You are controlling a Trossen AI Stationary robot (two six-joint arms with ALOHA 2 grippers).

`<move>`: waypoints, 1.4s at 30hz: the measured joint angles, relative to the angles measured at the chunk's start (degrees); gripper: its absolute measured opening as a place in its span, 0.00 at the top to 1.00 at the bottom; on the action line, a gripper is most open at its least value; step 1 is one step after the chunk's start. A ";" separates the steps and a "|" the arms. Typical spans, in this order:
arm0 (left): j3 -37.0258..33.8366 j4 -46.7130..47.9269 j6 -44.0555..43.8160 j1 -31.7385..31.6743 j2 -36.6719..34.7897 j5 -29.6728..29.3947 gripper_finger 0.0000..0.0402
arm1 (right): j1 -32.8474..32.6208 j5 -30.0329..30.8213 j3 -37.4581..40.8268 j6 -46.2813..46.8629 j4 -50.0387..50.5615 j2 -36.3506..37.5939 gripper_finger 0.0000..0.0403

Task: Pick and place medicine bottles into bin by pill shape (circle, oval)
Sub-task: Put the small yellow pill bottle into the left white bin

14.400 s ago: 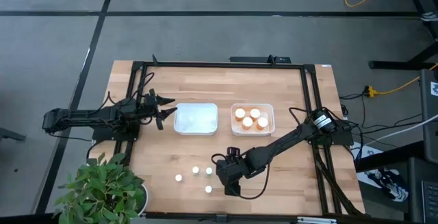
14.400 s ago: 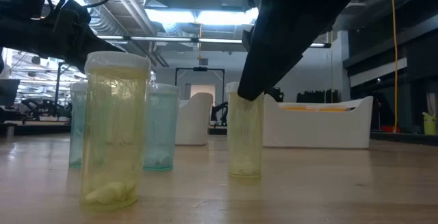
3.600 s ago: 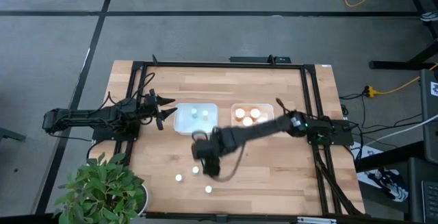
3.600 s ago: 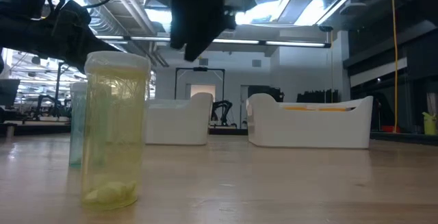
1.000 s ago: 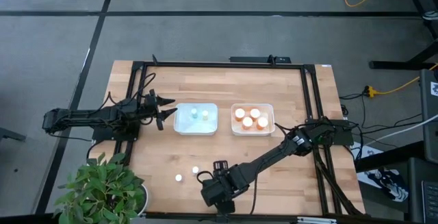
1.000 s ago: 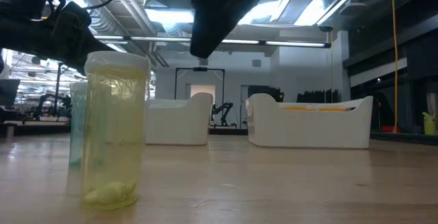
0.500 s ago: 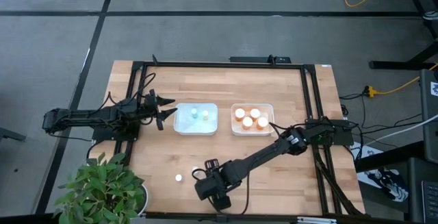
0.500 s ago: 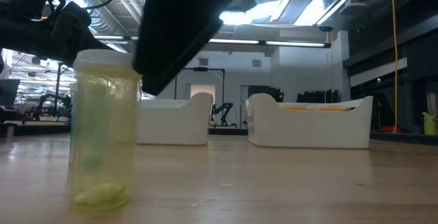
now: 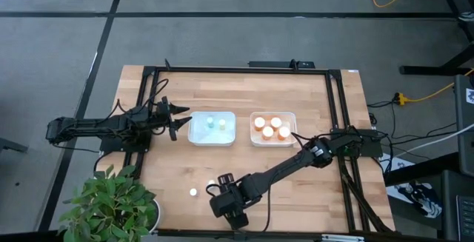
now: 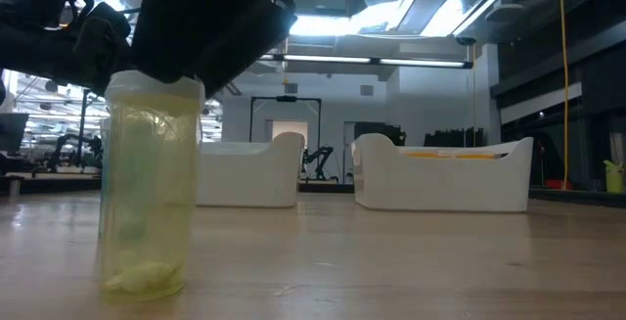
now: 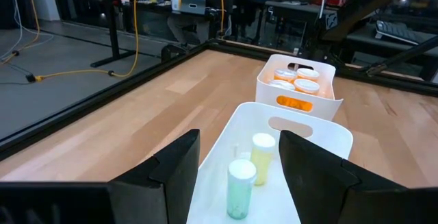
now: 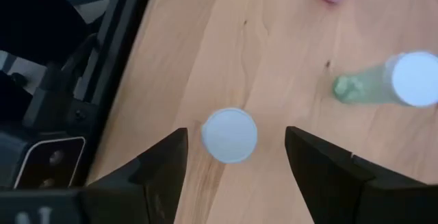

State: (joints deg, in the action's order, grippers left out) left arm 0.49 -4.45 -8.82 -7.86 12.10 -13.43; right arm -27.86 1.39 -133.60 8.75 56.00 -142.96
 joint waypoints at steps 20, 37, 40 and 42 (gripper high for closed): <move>0.00 0.68 0.02 0.02 -0.02 0.00 0.52 | 0.00 0.46 -0.07 -1.76 -1.16 -1.53 0.42; 0.01 0.77 0.02 0.02 -0.01 0.00 0.52 | 0.45 0.47 -1.31 0.06 0.12 -1.44 0.72; 0.00 0.79 0.02 0.01 -0.02 0.00 0.52 | 1.13 0.87 -1.38 0.14 1.62 0.03 0.72; 0.00 0.92 0.02 0.01 -0.01 -0.01 0.52 | 1.53 2.35 -1.10 0.18 2.92 1.40 0.72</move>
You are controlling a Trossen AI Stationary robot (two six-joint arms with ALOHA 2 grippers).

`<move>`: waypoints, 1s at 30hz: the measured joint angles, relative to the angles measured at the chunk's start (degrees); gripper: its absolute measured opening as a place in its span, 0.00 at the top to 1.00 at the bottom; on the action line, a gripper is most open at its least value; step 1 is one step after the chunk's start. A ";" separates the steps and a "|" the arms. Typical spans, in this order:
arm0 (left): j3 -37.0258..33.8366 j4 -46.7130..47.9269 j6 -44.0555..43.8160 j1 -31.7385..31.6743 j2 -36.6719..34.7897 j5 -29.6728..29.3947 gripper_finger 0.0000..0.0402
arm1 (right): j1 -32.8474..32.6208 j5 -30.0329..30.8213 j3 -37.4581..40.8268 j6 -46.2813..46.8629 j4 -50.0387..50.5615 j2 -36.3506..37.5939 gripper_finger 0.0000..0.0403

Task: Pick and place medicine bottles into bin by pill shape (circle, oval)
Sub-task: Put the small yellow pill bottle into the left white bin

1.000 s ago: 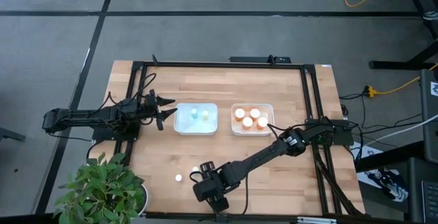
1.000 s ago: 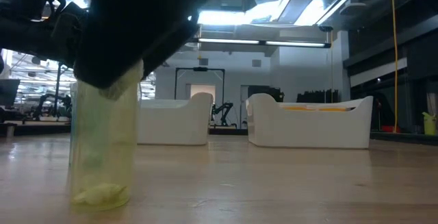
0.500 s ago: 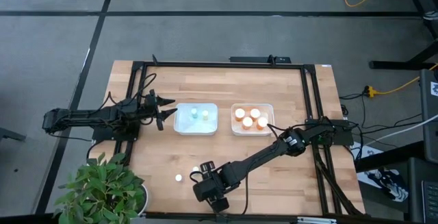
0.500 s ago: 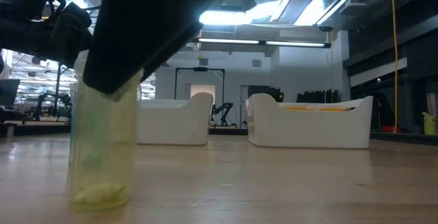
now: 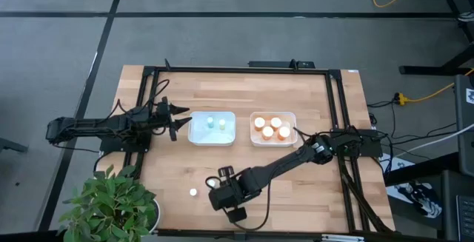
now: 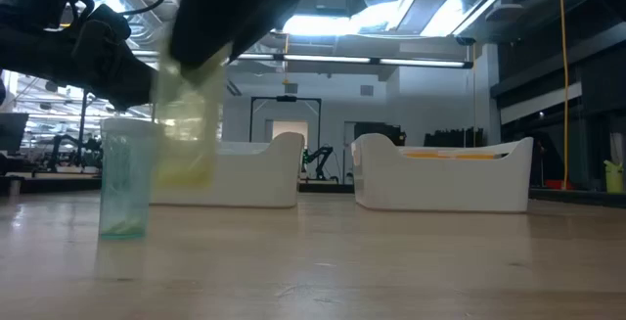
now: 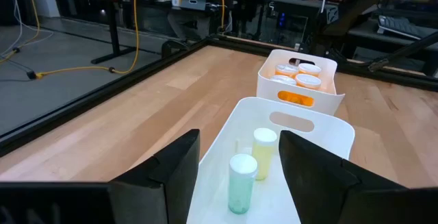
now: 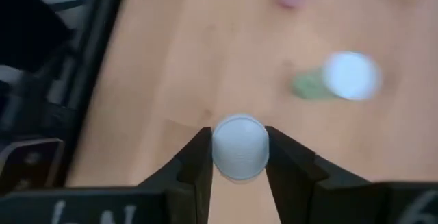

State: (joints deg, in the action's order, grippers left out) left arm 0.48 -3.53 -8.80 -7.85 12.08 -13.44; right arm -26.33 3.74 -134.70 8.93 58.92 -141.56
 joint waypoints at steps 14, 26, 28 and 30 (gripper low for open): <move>-0.01 0.09 0.24 0.01 -0.01 0.01 0.52 | 9.33 24.69 -0.28 -0.39 7.11 4.57 0.72; 0.01 0.09 0.42 0.01 0.01 -0.01 0.52 | 20.62 11.67 2.34 0.04 0.23 4.53 0.72; 0.00 0.09 0.42 0.00 0.01 -0.01 0.52 | 21.34 11.57 4.22 0.02 -1.49 4.53 0.72; 0.01 0.09 0.42 0.01 0.01 -0.01 0.52 | 21.68 11.57 5.80 0.02 -2.37 4.47 0.71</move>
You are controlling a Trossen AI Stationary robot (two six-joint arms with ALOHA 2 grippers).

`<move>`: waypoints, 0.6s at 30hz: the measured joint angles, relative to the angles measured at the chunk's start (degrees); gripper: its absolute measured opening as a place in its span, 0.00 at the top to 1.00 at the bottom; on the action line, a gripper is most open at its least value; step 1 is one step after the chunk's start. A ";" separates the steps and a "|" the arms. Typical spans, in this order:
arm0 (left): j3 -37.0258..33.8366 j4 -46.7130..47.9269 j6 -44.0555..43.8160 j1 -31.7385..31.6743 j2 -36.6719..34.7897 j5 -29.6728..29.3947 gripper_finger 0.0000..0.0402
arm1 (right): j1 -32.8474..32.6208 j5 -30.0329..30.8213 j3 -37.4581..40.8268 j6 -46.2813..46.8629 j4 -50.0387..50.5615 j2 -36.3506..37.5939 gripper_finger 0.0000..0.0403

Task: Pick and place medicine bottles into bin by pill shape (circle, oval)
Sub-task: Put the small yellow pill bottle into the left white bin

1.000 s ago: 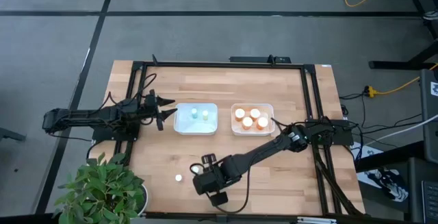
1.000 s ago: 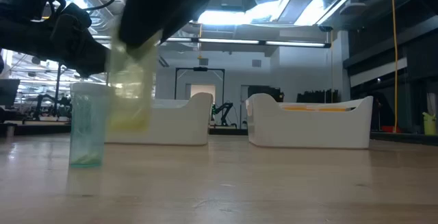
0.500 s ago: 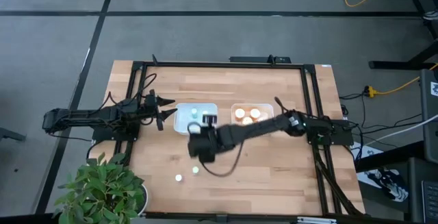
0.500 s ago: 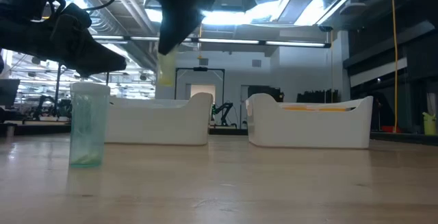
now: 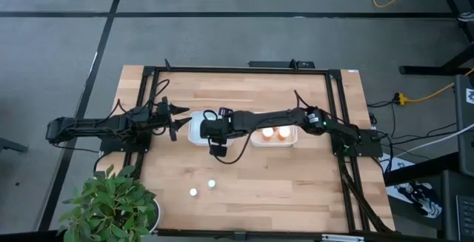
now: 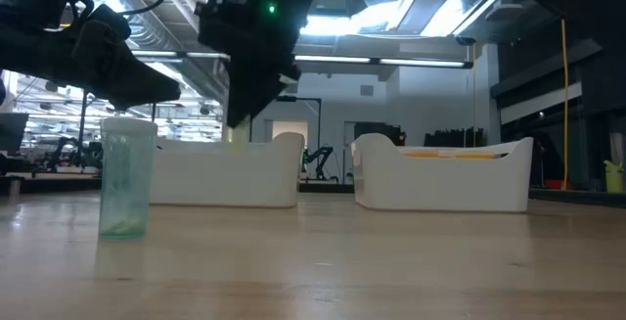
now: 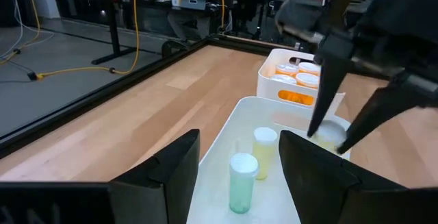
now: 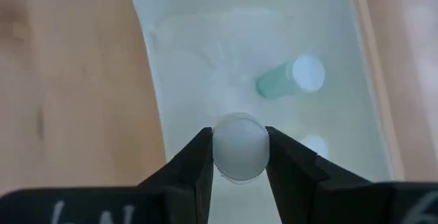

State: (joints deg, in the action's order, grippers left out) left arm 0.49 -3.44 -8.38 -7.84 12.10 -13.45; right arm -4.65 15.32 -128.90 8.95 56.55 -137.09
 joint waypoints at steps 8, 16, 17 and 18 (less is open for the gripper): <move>-0.02 0.00 0.00 -0.02 -0.01 0.00 0.52 | 0.02 1.34 3.76 -0.06 -5.66 -0.25 0.70; -0.02 -0.02 -0.01 -0.01 0.00 0.00 0.52 | 0.22 -1.38 3.71 0.23 -5.36 -1.08 0.70; -0.02 -0.02 -0.02 0.00 -0.01 0.00 0.52 | 0.22 -0.79 3.71 0.87 -4.78 -1.20 0.70; -0.01 -0.02 -0.02 -0.02 -0.01 0.00 0.52 | 0.24 -0.19 3.74 1.32 -4.47 -1.25 0.70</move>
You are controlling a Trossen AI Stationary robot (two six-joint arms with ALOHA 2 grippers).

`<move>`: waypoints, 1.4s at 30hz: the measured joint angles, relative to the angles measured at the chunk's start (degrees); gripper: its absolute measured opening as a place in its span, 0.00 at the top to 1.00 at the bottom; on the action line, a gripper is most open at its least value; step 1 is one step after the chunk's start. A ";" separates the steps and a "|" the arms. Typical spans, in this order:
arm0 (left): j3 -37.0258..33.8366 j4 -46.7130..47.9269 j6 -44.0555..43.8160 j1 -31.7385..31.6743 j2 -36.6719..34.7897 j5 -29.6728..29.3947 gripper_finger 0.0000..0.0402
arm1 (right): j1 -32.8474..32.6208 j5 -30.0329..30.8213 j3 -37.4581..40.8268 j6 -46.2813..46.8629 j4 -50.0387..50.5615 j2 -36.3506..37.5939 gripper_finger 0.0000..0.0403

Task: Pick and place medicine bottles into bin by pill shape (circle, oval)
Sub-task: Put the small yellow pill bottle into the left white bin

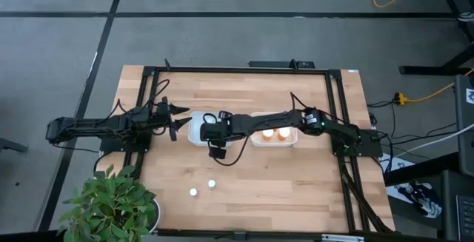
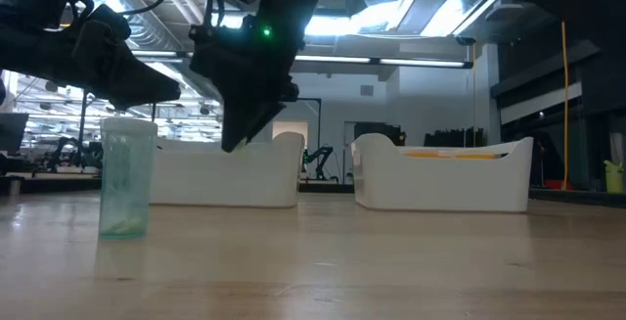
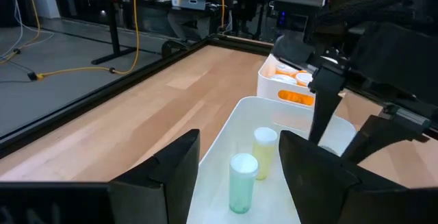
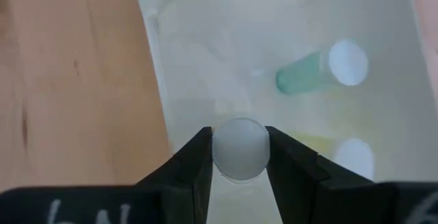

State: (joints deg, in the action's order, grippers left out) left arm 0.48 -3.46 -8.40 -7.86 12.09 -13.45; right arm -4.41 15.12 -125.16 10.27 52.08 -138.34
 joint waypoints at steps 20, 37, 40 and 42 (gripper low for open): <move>-0.01 0.00 0.00 0.00 -0.01 0.00 0.52 | 0.13 3.83 -0.02 20.74 6.58 -0.13 0.70; -0.01 0.00 0.00 0.02 0.01 0.00 0.52 | 0.16 3.77 -0.02 22.46 5.86 -0.22 0.70; 0.00 0.00 0.00 0.02 0.01 0.00 0.52 | 0.16 3.77 -0.02 22.44 5.46 -0.22 0.70; -0.01 0.00 0.00 0.01 -0.01 0.00 0.52 | 0.18 3.77 -0.02 22.41 5.48 -0.22 0.70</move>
State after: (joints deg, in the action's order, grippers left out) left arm 0.47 -3.46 -8.40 -7.85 12.08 -13.45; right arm -4.23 18.90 -125.19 32.68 57.56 -138.56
